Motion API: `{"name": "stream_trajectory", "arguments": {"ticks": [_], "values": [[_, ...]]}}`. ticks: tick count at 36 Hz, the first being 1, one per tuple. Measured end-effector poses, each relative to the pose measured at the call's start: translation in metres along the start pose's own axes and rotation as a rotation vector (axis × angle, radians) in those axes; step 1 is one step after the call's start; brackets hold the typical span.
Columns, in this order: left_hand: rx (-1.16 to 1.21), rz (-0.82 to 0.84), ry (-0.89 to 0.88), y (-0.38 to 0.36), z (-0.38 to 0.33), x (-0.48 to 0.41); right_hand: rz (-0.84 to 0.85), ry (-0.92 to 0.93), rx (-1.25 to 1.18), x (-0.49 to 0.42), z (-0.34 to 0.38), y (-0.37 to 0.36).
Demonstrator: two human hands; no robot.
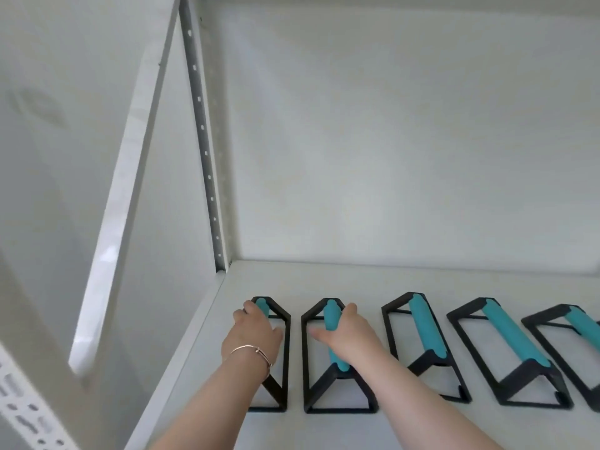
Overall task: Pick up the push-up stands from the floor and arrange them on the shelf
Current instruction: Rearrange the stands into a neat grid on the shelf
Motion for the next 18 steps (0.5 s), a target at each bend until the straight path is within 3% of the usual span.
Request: {"name": "stream_trajectory", "arguments": {"ticks": [9, 18], "values": [[-0.097, 0.07, -0.133, 0.007, 0.001, -0.052, 0.044, 0.096, 0.093, -0.047, 0.008, 0.016], [-0.168, 0.093, -0.299, 0.033, -0.001, -0.137, 0.072, 0.335, 0.278, -0.131, 0.032, 0.057]]}}
Point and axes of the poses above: each hand's wrist, its own x-axis away from the middle knuckle, its own y-axis out of the back of the hand, z = x × y, the point moved 4 cm from there along -x, towards the middle knuckle, and after that the axes turned 1 degree about -z, right-handed, at the moved point
